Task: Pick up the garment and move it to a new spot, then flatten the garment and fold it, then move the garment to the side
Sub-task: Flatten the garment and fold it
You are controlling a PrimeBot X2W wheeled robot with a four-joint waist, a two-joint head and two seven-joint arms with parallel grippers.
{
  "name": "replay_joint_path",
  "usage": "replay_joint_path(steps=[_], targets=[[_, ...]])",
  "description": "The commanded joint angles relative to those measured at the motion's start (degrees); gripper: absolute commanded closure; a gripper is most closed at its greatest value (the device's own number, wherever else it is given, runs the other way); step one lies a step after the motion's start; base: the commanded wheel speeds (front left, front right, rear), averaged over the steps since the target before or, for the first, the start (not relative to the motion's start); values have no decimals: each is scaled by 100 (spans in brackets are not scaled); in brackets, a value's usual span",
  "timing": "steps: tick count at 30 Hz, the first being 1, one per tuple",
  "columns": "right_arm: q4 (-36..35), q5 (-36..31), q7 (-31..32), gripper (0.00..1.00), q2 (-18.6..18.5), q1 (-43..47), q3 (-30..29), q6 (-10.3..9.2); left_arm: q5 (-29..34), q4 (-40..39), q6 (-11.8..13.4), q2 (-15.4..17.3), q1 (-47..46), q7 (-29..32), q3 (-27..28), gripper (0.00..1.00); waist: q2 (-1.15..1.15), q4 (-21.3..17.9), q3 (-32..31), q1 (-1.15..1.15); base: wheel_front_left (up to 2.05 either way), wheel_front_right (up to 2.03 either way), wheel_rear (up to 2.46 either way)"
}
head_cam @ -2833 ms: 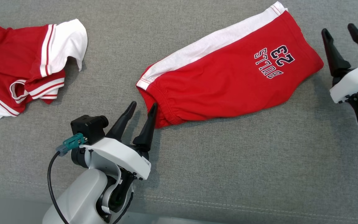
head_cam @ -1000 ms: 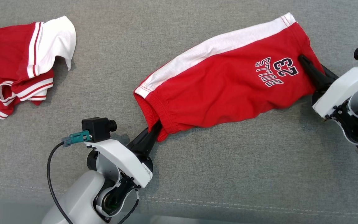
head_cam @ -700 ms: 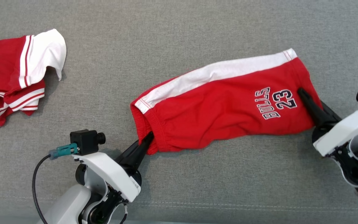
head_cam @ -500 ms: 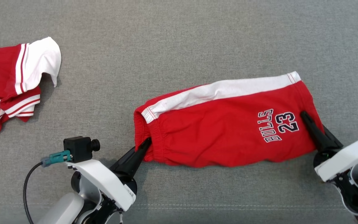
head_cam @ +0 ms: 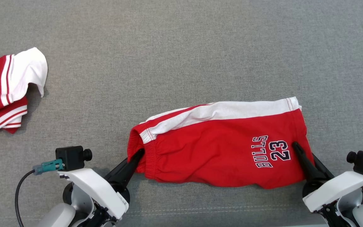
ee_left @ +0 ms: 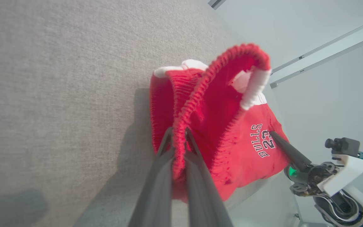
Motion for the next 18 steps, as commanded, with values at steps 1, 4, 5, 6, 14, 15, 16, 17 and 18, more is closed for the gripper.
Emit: replay_joint_path(steps=[1,4,5,6,14,15,16,17,18], targets=[[-42,-169,1,0,-42,-67,46,-14,-52,-54,24,168,-93,-21,247,19,0,3,-9,0,0,0,0],[83,-378,-28,0,71,-119,-33,-14,-29,81,41,122,-131,-91,271,0,0,38,-49,0,0,0,0],[83,-378,-28,0,71,-119,-33,-14,-29,81,41,122,-131,-91,271,0,0,38,-49,0,0,0,0],[108,-430,-35,0,103,-123,-54,-14,39,130,63,138,-146,-116,257,0,0,51,-62,0,0,0,0],[258,-1043,-420,0,207,-78,-467,-14,639,387,485,257,-153,-502,235,0,0,221,-317,0,0,0,0],[285,-1137,-464,0,215,-73,-537,-14,716,387,558,276,-144,-610,276,0,0,241,-359,0,0,0,0],[308,-1233,-502,0,224,-67,-594,-14,798,380,639,293,-135,-732,325,0,0,262,-401,0,0,0,0],[320,-1312,-545,0,242,-59,-654,-14,885,370,731,313,-125,-843,365,0,0,286,-443,0,0,0,0],[334,-1397,-588,0,258,-49,-721,-14,991,350,827,340,-118,-959,399,0,0,310,-480,0,0,0,0]])
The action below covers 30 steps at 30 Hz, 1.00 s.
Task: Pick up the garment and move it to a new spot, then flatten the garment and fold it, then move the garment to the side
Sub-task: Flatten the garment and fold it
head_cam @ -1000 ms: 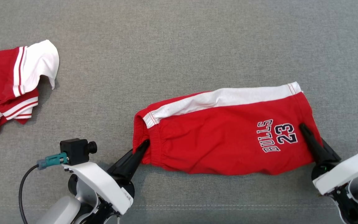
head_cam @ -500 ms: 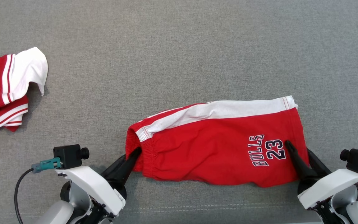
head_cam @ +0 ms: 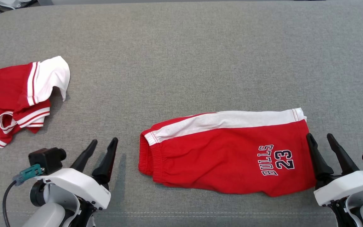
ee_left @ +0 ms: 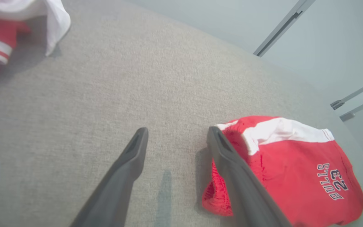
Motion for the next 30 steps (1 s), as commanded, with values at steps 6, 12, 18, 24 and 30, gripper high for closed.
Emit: replay_joint_path(steps=[6,12,18,24,30], targets=[[-120,-655,-292,0,-1,63,-225,-14,705,-368,627,232,-80,-943,588,0,0,155,-224,0,0,0,0],[-216,-1246,-445,0,67,230,-459,-14,1610,-566,1033,214,37,-1204,876,0,0,179,-335,0,0,0,0],[-329,-1496,-528,0,135,520,-515,-14,2475,-613,1017,-95,419,-1219,1325,0,0,104,-507,0,0,0,0],[-549,-1636,-599,0,172,860,-525,-14,2942,-476,665,-483,936,-1220,1766,0,0,-19,-770,0,0,0,0],[-979,-1819,-640,0,159,1247,-631,-14,3216,-322,312,-737,1301,-1221,2029,0,0,-77,-1059,0,0,0,0]])
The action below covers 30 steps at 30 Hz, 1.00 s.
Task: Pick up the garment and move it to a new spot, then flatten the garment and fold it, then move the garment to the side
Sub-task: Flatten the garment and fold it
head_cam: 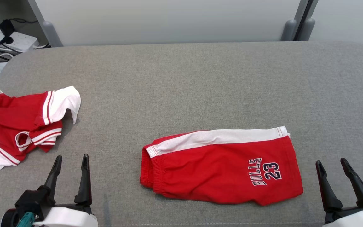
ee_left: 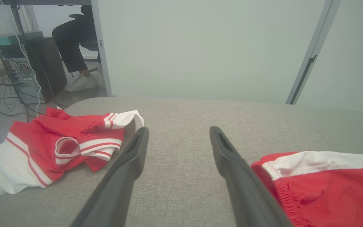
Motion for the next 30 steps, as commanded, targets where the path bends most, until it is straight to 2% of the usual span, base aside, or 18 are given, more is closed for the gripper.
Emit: replay_joint_path(steps=[1,4,6,20,24,30], targets=[[-286,-108,-115,0,-105,86,44,-15,93,-42,-111,54,-70,-58,277,0,0,-30,-134,0,0,0,0],[-409,-122,-118,0,-74,206,12,-15,168,22,-236,37,-36,-58,278,0,0,-45,-186,0,0,0,0],[-872,-141,-1,0,-50,405,7,-15,330,210,-458,50,-37,-59,257,0,0,-128,-368,0,0,0,0],[-908,-132,185,0,107,472,-89,-15,338,177,-364,70,-67,-49,230,0,0,-88,-316,0,0,0,0],[-756,170,550,0,160,387,-230,-15,353,128,-369,66,-186,-22,186,0,0,23,-220,0,0,0,0],[-104,478,1335,0,-98,-50,-277,-15,357,126,-402,-2,-415,-25,119,0,0,299,18,0,0,0,0]])
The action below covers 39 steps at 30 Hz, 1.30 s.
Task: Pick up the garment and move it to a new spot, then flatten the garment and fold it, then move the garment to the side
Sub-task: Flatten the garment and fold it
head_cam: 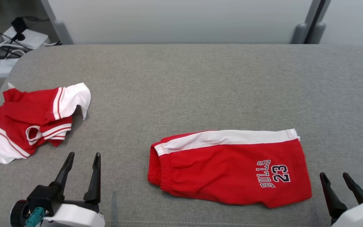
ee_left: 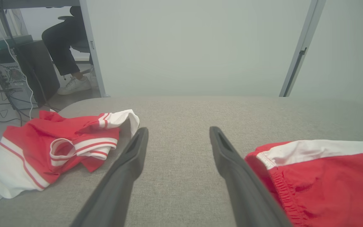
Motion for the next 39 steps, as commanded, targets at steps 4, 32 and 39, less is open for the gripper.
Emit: replay_joint_path(steps=[4,32,39], targets=[[556,245,530,0,-398,-697,312,-15,47,-63,-40,25,-538,-40,138,0,0,325,266,0,0,0,0],[2584,1409,312,100,-942,-2046,1255,-15,213,156,-281,-275,-777,-67,339,0,0,546,495,0,0,0,0],[2727,1512,139,100,-1128,-2188,1191,-15,282,183,-376,-349,-806,-67,433,0,0,440,533,0,0,0,0]])
